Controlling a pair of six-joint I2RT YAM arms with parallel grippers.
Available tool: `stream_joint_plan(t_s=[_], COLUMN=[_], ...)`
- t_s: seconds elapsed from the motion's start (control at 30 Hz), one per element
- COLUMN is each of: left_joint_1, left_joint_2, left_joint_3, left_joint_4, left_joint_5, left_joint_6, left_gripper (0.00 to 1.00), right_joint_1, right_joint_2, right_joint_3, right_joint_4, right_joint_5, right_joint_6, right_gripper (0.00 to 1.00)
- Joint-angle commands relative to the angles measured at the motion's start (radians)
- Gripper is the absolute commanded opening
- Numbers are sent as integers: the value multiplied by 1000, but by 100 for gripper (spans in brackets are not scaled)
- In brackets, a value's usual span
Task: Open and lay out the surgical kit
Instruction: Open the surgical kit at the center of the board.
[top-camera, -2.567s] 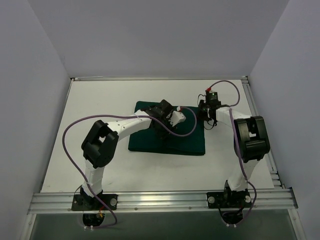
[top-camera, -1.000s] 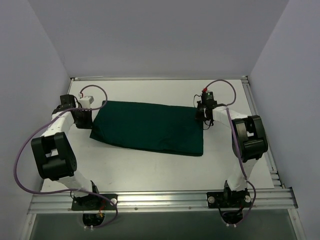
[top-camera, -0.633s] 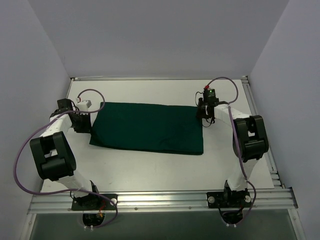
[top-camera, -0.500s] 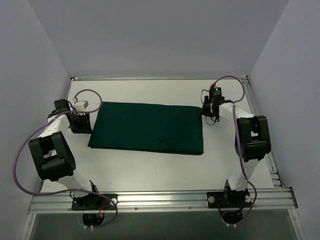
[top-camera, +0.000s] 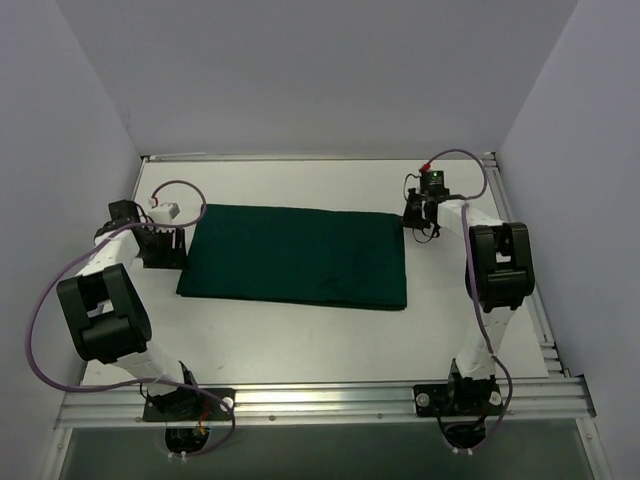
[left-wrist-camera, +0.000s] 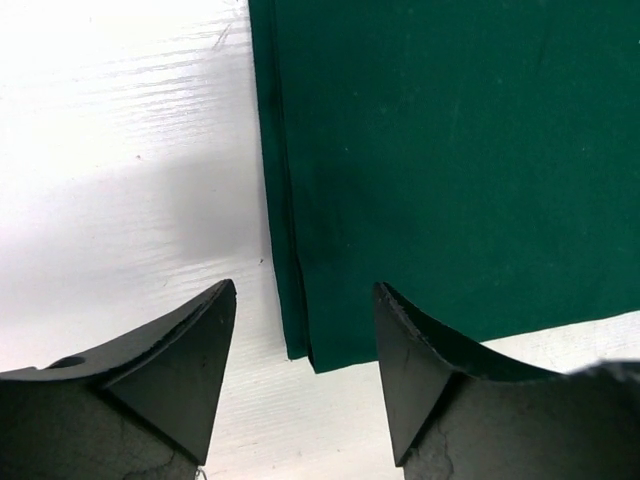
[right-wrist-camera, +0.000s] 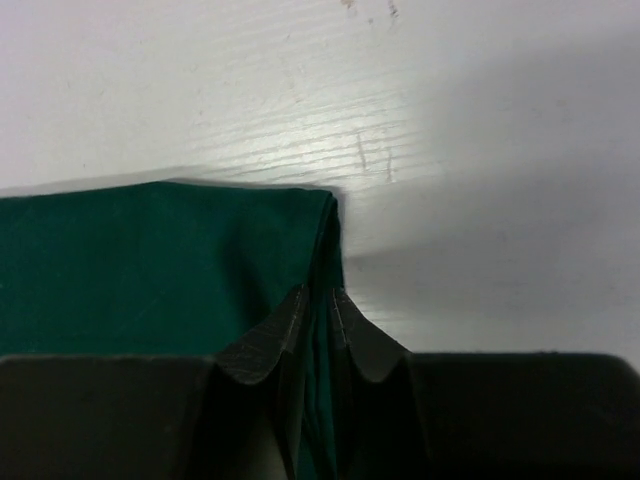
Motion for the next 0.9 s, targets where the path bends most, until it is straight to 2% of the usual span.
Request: stream_joint_plan(t_s=[0.0,0.1,0.2,0.27,0.3,0.37,0.47,0.5,0.57,0.63,0.7,0.73,0.8,0.83,0.87], left_joint_1=[0,-3,-16,-38,-49,-84,-116,-119,-121,-121,-119,-115,-101,-87,-83], left_joint_2=[-16,37,95,135,146,165,168,168,163,152,134,108,83,54,37], left_joint_3=[-3,0,17,32,36,39,26,20,14,2,-10,-17,-11,-1,15], left_joint_4=[-14,-15,-35,-47,-60,-67,-77,-80,-90,-116,-126,-130,-159,-167,-172], left_joint_5=[38,24,-8,-22,-38,-45,-40,-37,-25,-16,-25,-34,-35,-42,-52], left_joint_6=[32,25,19,19,25,31,35,38,46,64,80,83,103,107,112], left_gripper=[66,70,74,74,74,73,61,45,30,21,22,30,38,45,48], right_joint_1=[15,32,37,35,32,25,17,17,17,17,15,15,17,17,15], right_joint_2=[40,77,103,127,138,164,187,192,203,200,186,165,126,70,37], right_joint_3=[37,54,63,83,92,129,193,213,253,288,299,293,263,214,184], right_joint_4=[25,35,47,41,35,15,-16,-33,-69,-85,-114,-125,-139,-137,-136], right_joint_5=[-73,-89,-95,-89,-83,-75,-54,-44,-20,-6,8,15,45,55,75], right_joint_6=[4,13,23,24,24,24,18,15,7,1,-8,-10,-11,-13,-11], right_gripper=[11,17,17,13,6,0,0,0,0,0,4,10,25,29,32])
